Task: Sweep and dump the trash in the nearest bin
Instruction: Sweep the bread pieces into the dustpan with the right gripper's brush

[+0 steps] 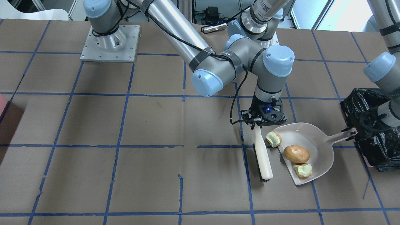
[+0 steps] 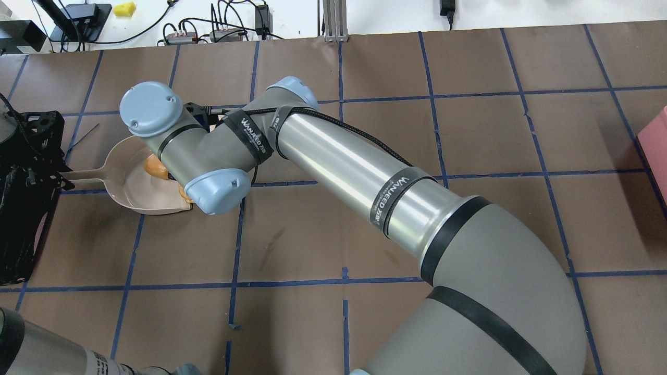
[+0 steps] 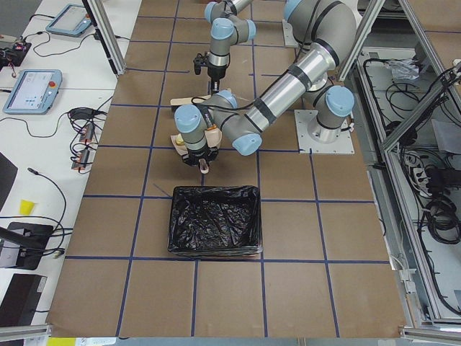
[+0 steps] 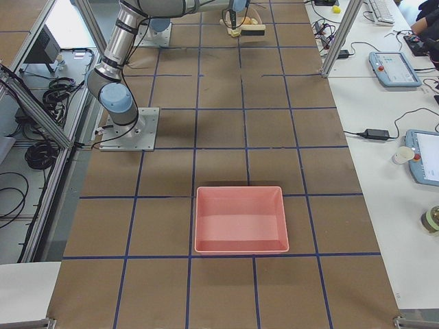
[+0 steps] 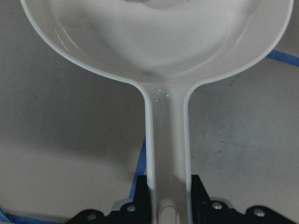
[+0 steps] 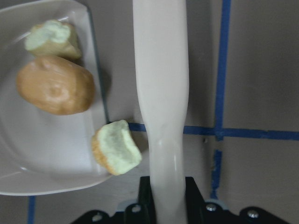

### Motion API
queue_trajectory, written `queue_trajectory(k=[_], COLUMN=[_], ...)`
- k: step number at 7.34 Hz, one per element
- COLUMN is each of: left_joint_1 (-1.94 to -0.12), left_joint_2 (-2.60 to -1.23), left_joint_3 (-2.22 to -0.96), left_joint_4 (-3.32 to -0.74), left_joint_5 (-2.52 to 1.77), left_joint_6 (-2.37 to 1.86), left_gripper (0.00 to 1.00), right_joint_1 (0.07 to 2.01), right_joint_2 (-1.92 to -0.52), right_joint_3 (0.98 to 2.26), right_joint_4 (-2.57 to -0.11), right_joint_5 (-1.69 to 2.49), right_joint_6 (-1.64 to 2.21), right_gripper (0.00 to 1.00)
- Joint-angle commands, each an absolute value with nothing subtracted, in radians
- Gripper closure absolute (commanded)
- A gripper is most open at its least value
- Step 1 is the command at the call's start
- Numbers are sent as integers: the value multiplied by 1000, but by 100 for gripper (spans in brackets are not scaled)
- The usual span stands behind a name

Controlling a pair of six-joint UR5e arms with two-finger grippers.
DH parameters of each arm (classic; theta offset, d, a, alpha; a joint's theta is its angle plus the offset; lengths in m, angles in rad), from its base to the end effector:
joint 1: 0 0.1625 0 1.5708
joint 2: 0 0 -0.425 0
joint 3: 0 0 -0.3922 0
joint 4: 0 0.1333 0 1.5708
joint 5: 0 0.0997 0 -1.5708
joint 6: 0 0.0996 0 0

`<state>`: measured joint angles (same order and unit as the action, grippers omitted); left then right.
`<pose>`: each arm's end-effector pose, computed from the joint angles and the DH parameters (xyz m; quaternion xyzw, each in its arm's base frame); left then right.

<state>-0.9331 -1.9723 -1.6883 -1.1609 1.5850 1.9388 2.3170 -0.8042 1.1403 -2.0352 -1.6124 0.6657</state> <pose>0.2482 -0.5565 0.2493 -0.6050 -0.7943 -0.0220 0.0504 0.6221 -0.4826 0.2533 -0.0388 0.9970 -0.0622 0.0258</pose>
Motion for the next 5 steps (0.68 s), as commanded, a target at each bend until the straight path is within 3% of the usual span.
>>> queue_trajectory(k=[1,5], left_joint_1=[-931,-931], left_joint_2=[-1973,-1973], left_joint_3=[-1695,-1694], left_joint_4=[-1161,-1160], left_joint_5=[1583,1583], left_joint_6=[1937,1937], left_gripper=[96,96], right_joint_1=[2350,2442], right_joint_2=[-824,-824], right_joint_3=[1207,1180], right_joint_4=[-2042,-2046], right_joint_5=[-1655,-1631], right_joint_6=[667,684], right_gripper=[87,87])
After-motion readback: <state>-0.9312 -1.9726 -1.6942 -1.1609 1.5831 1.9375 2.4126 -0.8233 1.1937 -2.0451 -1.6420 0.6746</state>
